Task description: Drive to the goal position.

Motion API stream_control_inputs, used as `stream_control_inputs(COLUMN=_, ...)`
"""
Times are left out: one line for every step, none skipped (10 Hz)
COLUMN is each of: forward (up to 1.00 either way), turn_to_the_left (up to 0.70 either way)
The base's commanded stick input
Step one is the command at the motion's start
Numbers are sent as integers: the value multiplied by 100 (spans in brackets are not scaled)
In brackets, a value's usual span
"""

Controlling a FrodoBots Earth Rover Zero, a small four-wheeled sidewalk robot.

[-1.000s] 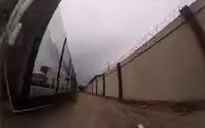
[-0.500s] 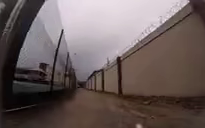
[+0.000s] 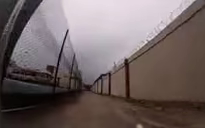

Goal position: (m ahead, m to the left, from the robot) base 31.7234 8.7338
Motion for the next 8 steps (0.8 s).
stream_control_inputs(forward=84, turn_to_the_left=3)
stream_control_inputs(forward=84, turn_to_the_left=3)
stream_control_inputs(forward=84, turn_to_the_left=3)
stream_control_inputs(forward=84, turn_to_the_left=3)
stream_control_inputs(forward=84, turn_to_the_left=3)
stream_control_inputs(forward=84, turn_to_the_left=3)
stream_control_inputs(forward=84, turn_to_the_left=3)
stream_control_inputs(forward=84, turn_to_the_left=3)
